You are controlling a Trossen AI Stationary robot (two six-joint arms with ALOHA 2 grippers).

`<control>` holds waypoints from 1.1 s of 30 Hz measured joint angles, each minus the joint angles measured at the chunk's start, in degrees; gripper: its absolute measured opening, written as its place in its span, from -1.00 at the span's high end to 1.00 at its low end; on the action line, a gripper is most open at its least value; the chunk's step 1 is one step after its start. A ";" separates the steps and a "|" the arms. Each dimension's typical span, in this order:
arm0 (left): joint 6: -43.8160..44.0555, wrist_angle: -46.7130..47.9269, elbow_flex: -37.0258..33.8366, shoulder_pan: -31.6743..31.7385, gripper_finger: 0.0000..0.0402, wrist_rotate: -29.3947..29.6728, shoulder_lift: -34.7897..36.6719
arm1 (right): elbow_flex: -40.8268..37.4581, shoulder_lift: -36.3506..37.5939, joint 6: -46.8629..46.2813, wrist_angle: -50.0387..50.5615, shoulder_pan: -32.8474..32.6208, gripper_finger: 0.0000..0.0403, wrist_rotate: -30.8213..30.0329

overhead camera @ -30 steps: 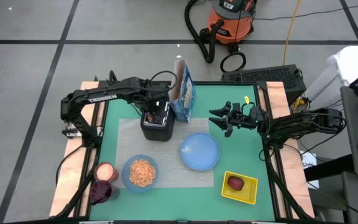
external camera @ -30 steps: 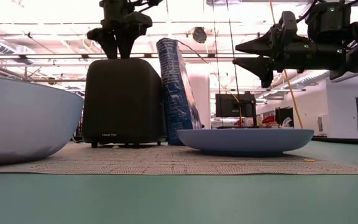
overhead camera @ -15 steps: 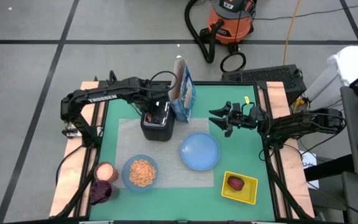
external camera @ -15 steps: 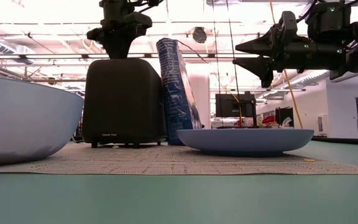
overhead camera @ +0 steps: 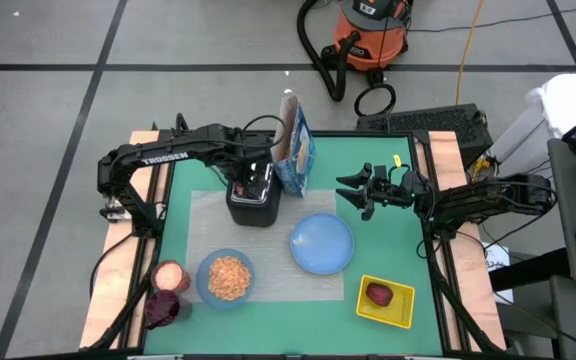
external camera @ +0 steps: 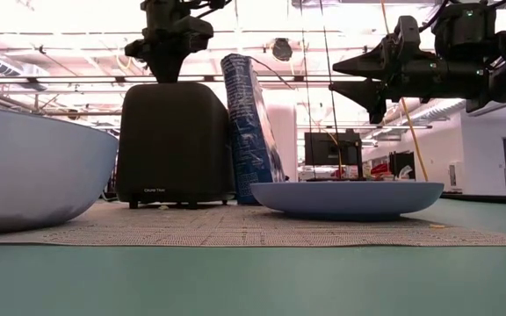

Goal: Arrange a breakfast setting
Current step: Put the toasted bagel on the blue plate

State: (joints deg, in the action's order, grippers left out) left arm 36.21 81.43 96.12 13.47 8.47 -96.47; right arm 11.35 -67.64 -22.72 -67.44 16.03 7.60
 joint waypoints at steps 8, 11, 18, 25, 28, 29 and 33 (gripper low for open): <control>-1.01 0.27 0.00 0.07 0.79 -0.09 1.83 | 0.00 0.00 0.00 0.00 0.01 0.05 0.00; -1.03 0.50 0.00 0.07 0.79 -0.09 3.27 | 0.00 0.02 0.00 0.02 0.00 0.05 0.00; -1.07 0.61 0.00 0.09 0.79 -0.50 8.10 | 0.00 0.02 0.00 -0.02 0.01 0.05 -0.01; -1.13 0.78 0.02 0.04 0.79 -2.36 13.85 | 0.00 0.02 0.00 0.00 -0.01 0.05 -0.01; -0.33 0.51 0.02 0.04 0.79 -3.96 16.12 | 0.00 0.02 0.00 0.00 -0.02 0.05 0.00; -0.13 0.24 0.02 0.05 0.79 -4.51 16.89 | 0.00 0.02 0.01 -0.02 0.01 0.05 -0.02; 0.66 -2.58 0.02 -0.09 0.79 -8.18 19.04 | 0.00 0.02 0.00 -0.02 0.00 0.05 -0.02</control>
State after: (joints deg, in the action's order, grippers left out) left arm 36.87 78.84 96.14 13.39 0.29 -77.42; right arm 11.35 -67.61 -22.72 -67.46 16.02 7.57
